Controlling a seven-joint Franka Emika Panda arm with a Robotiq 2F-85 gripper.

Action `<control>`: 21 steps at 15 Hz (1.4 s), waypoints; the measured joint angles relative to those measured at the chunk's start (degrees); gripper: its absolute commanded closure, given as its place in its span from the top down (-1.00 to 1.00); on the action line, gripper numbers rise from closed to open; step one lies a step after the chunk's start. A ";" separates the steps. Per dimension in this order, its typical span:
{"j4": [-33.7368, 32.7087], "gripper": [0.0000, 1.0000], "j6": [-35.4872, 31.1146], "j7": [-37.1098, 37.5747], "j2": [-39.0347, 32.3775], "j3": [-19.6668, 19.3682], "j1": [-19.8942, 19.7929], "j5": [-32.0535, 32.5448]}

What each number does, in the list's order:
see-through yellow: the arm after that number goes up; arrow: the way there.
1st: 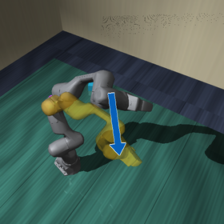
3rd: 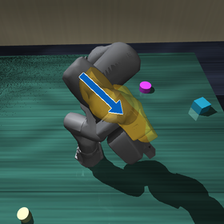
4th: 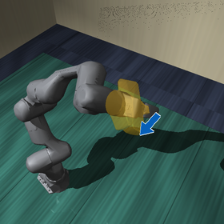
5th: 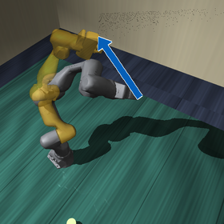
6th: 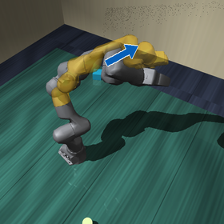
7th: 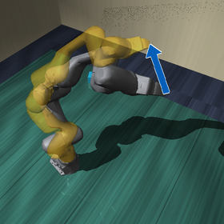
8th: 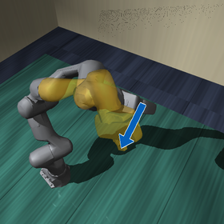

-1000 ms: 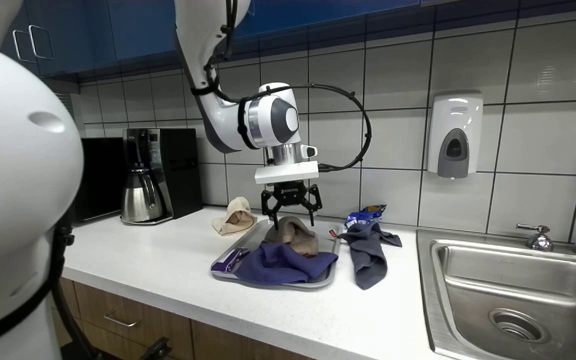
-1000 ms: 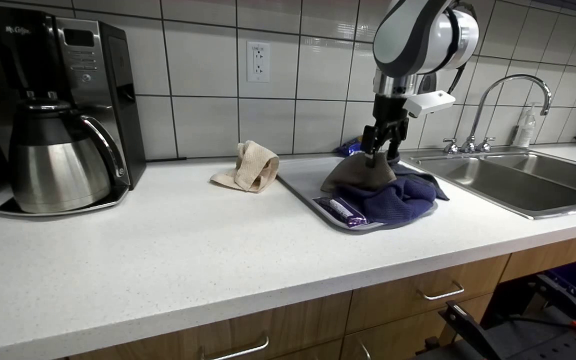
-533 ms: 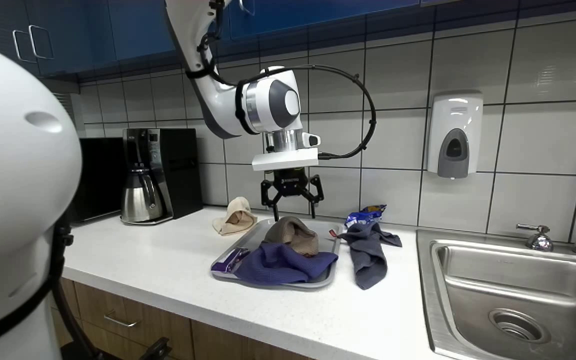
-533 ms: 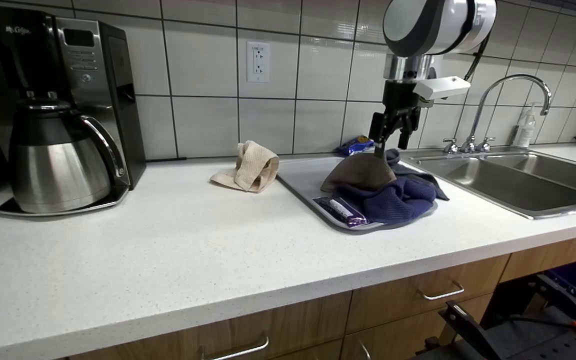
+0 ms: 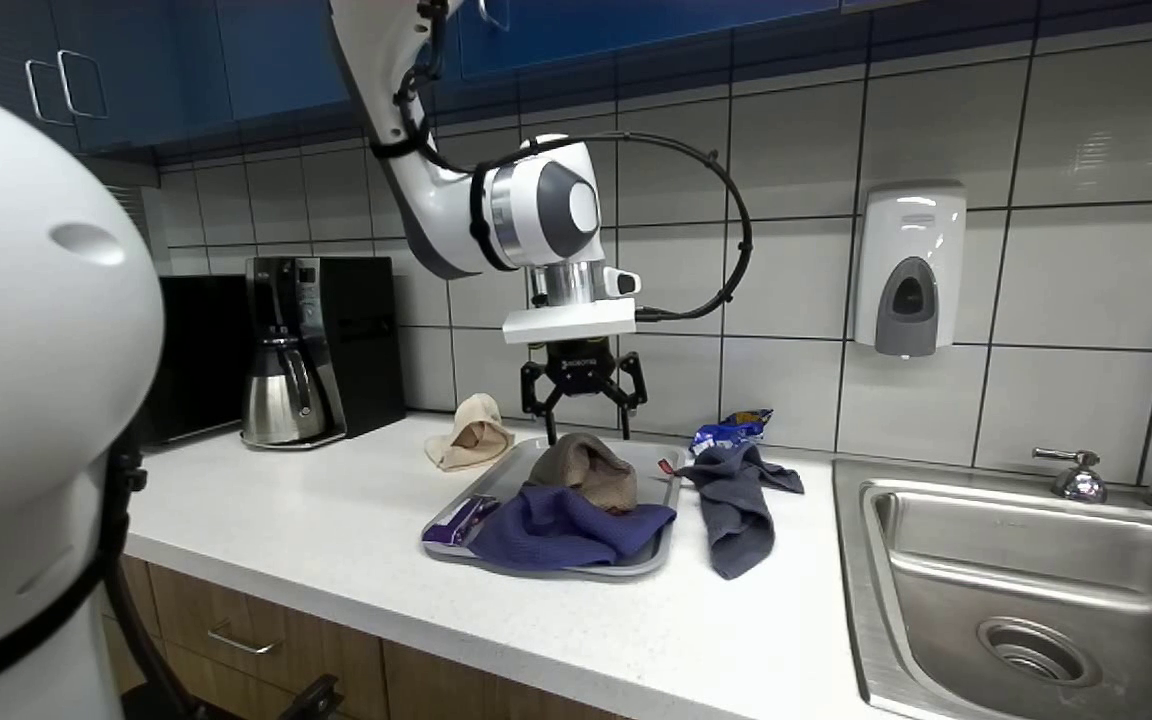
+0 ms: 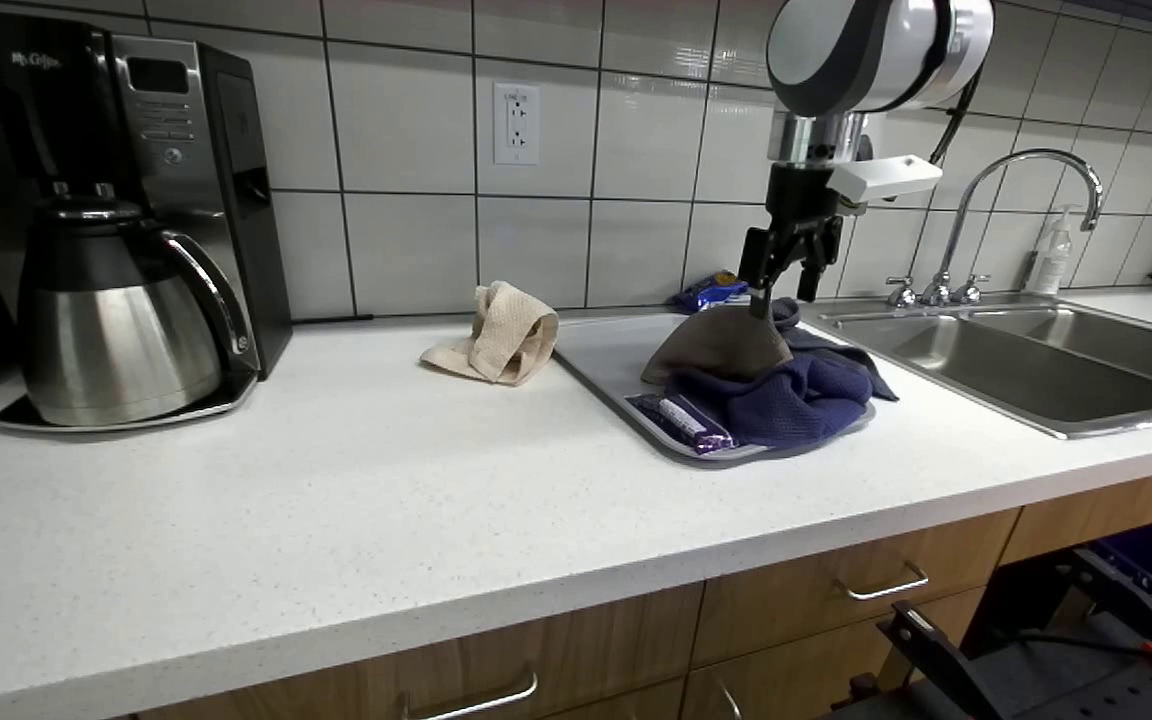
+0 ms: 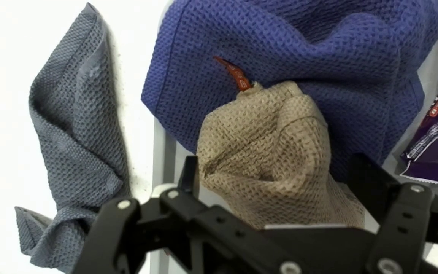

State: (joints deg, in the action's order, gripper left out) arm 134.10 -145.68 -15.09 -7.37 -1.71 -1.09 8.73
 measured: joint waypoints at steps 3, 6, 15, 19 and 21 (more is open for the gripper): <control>-0.10 1.00 -0.27 -0.01 -0.33 -0.16 -0.02 0.01; -0.83 1.00 -0.40 -0.05 -0.53 -0.61 -0.54 0.00; -8.27 1.00 -1.30 -1.21 -5.91 -1.98 -4.56 -4.25; -12.92 1.00 -1.88 -1.42 -10.15 -1.99 -6.27 -6.02; -15.40 1.00 -1.96 -1.42 -12.25 -2.00 -6.98 -6.17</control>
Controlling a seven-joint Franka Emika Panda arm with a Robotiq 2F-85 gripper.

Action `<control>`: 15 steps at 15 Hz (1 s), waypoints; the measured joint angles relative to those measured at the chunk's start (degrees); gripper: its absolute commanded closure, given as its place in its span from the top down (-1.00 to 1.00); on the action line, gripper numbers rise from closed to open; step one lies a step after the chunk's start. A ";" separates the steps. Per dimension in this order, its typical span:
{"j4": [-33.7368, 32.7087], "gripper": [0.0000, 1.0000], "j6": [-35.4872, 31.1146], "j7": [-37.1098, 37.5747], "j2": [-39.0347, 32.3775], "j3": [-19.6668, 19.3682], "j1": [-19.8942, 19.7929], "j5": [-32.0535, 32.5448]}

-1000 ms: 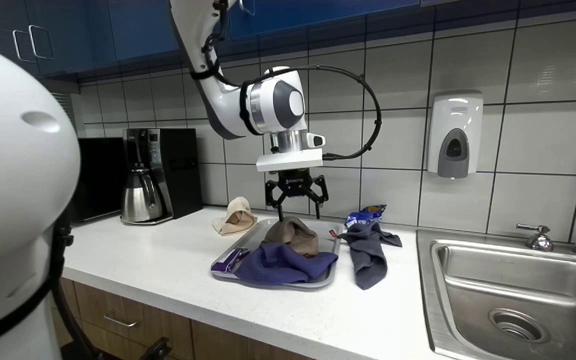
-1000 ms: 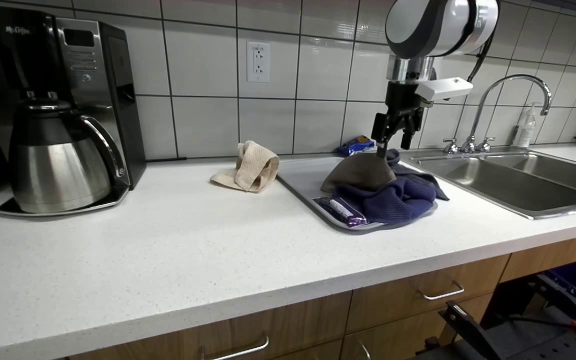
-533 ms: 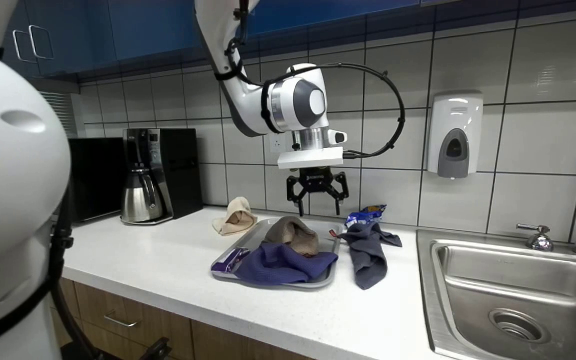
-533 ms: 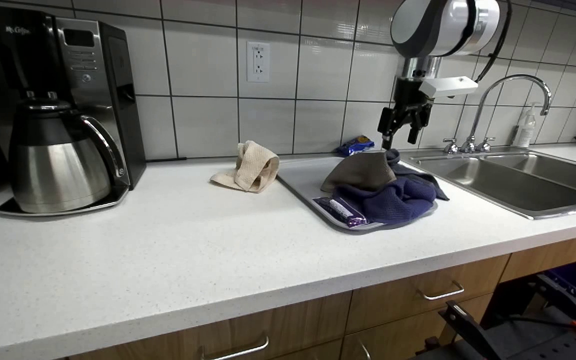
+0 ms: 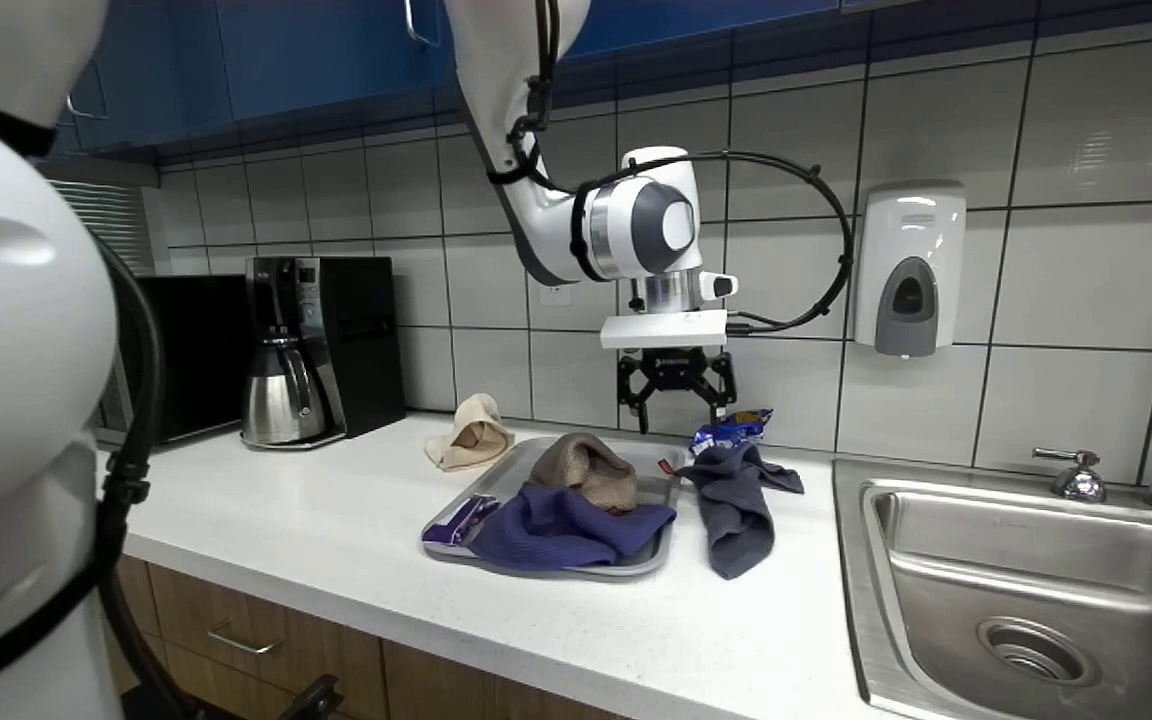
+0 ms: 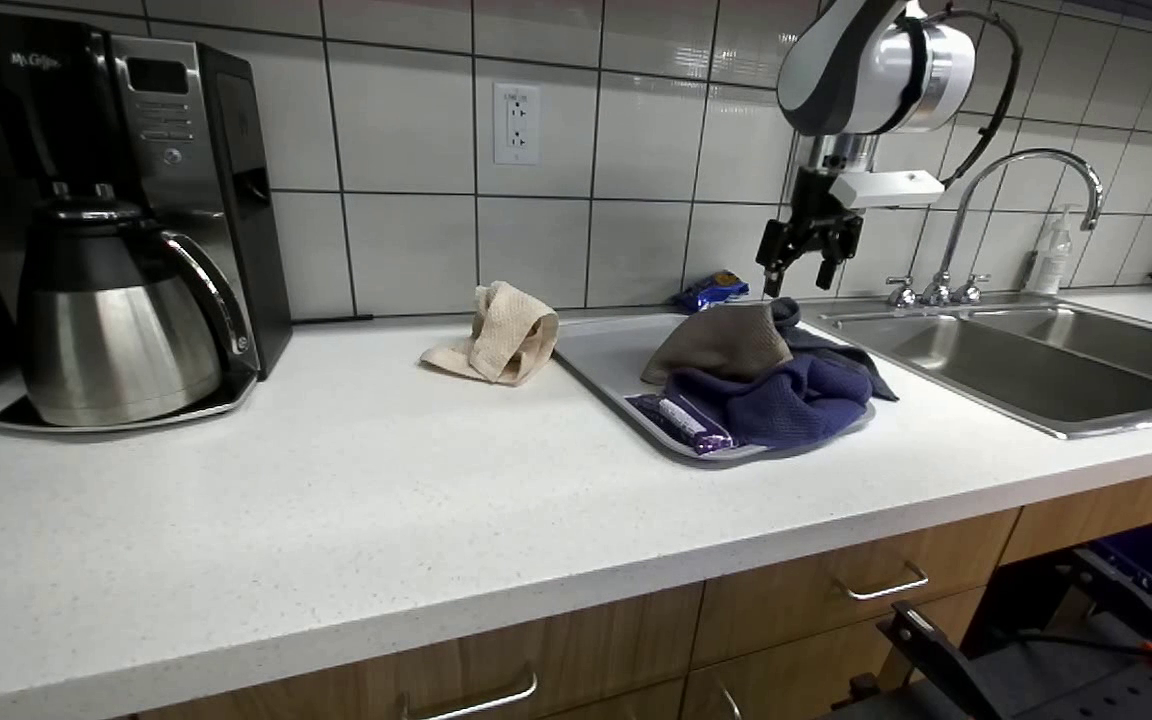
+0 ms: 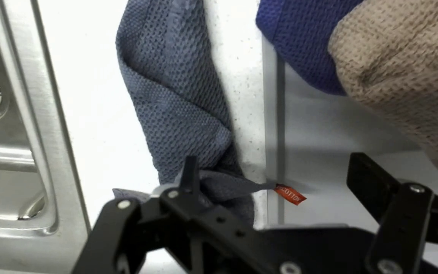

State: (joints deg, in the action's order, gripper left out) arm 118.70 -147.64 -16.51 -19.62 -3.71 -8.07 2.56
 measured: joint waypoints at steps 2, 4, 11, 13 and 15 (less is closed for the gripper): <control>-2.53 1.00 -0.04 0.00 -2.07 -0.02 -0.64 -0.01; -5.15 1.00 -0.05 0.00 -4.17 -0.01 -1.22 -0.20; -14.64 1.00 -0.02 0.01 -12.01 0.02 -2.97 -0.43; -17.10 1.00 0.06 0.01 -14.05 0.05 -3.13 -0.43; -19.32 1.00 0.12 0.02 -15.96 0.07 -3.13 -0.43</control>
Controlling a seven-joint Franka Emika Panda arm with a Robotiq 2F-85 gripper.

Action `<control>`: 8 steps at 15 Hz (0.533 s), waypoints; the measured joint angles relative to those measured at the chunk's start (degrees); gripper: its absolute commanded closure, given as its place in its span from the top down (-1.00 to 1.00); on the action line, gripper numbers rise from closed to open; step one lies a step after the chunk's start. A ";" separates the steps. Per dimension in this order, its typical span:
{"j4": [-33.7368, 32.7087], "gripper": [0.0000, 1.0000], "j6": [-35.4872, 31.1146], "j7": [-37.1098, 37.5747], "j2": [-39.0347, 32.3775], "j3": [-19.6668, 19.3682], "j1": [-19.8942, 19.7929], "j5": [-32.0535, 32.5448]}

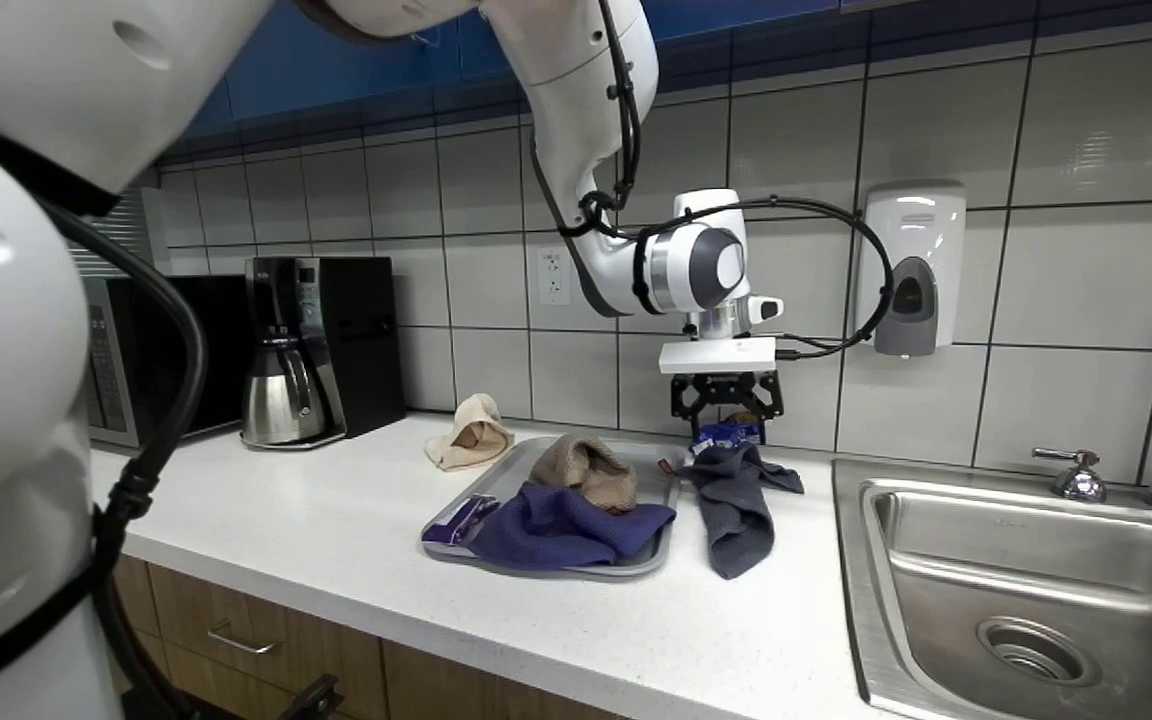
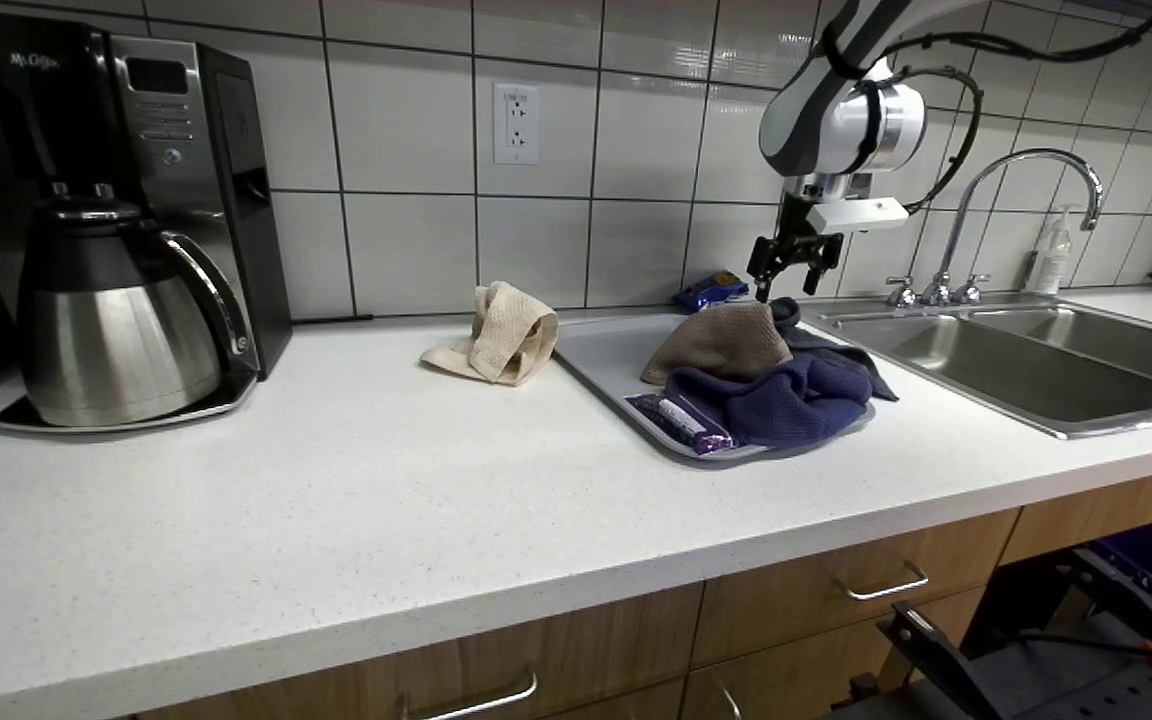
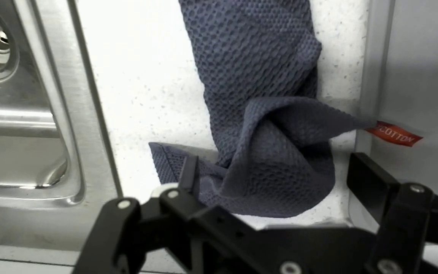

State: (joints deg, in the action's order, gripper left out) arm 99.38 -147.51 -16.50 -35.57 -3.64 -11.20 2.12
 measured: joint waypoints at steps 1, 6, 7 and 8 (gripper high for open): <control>-1.08 1.00 0.04 0.02 -0.98 0.00 0.00 0.00; -6.70 1.00 0.70 0.08 -5.99 0.00 -0.01 0.00; -7.78 1.00 1.03 0.09 -6.95 0.00 -0.01 0.00; -8.79 1.00 1.48 0.10 -7.84 0.00 -0.01 0.00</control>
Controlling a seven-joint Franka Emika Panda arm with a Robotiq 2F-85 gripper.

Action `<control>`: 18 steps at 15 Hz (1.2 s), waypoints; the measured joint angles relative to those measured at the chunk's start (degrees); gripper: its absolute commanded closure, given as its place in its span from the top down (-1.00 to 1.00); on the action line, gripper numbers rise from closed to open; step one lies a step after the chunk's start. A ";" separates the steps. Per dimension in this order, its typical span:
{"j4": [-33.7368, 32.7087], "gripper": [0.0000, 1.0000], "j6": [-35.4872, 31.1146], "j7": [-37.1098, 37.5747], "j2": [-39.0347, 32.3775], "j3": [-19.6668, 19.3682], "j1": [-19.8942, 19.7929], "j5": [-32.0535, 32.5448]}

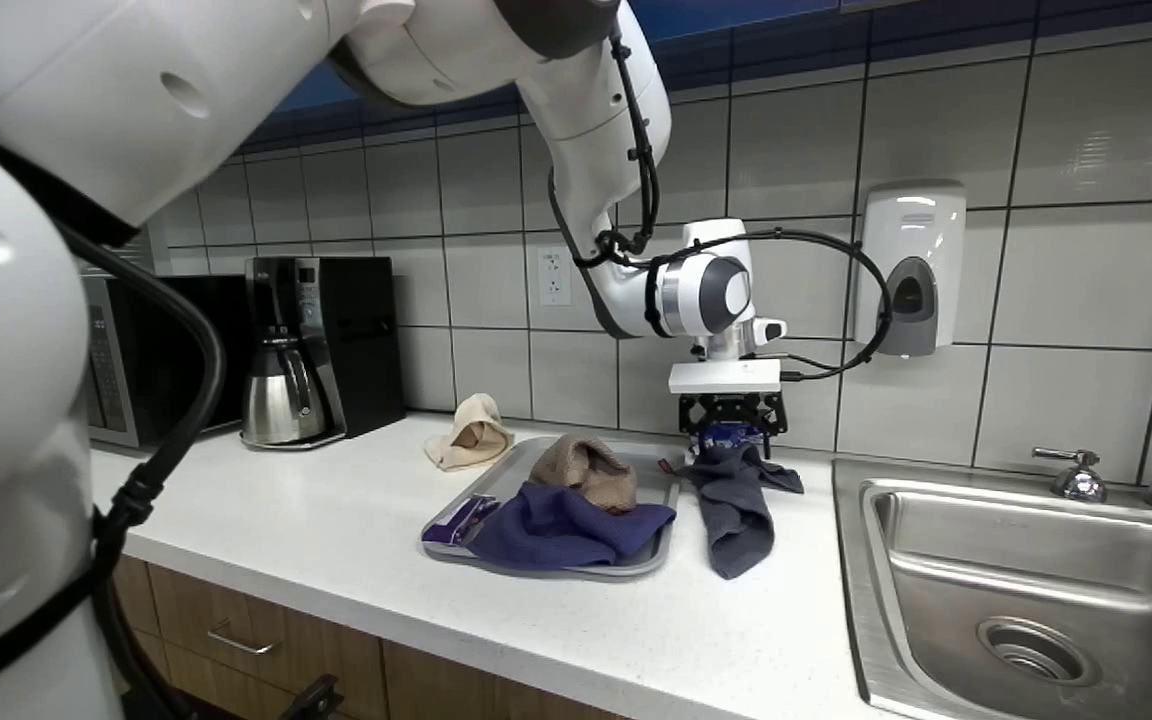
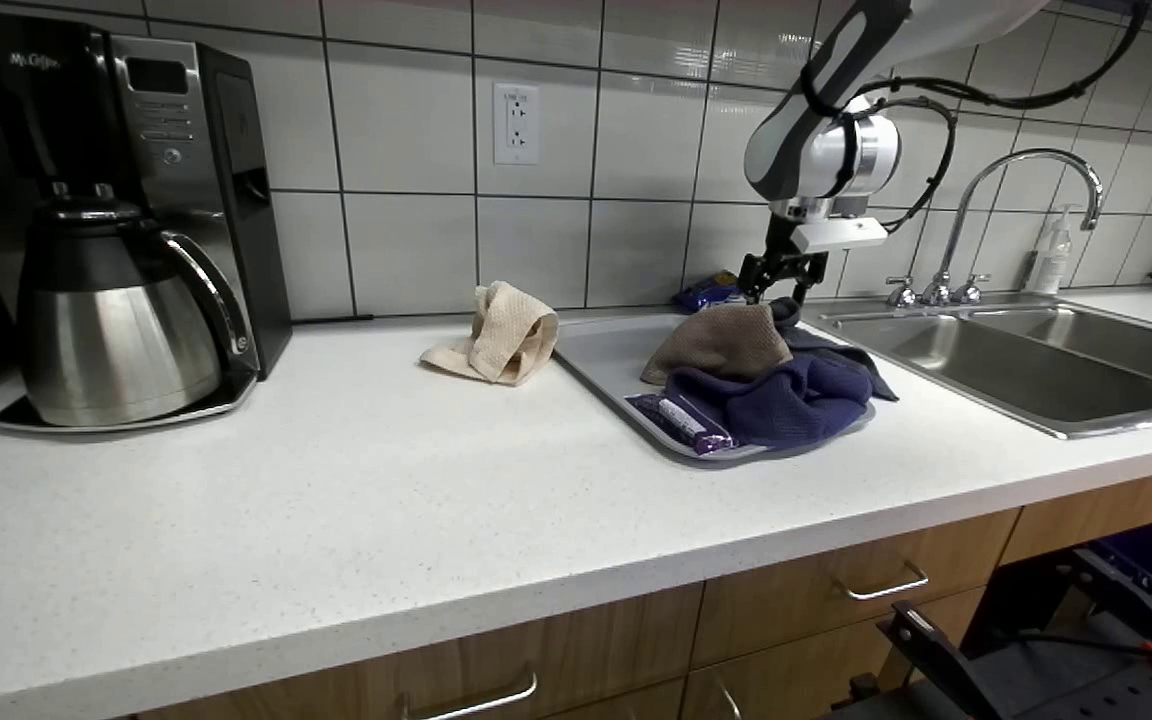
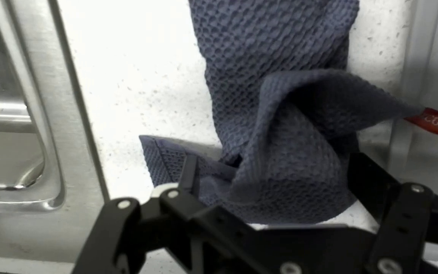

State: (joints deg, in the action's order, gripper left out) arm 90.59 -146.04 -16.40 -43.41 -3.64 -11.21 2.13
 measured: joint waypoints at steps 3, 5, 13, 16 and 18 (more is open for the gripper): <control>-2.80 1.00 1.13 0.00 -2.47 0.02 0.00 0.00; -4.38 1.00 1.74 0.00 -3.90 0.03 0.00 0.00; -8.70 -0.02 3.60 0.00 -7.36 0.13 0.00 0.00; -9.50 -0.50 4.05 0.00 -7.72 0.15 0.00 0.00; -9.90 -0.80 4.57 0.00 -7.74 0.15 0.00 0.00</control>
State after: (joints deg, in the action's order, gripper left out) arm 80.69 -141.47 -16.40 -51.15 -3.49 -11.21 2.13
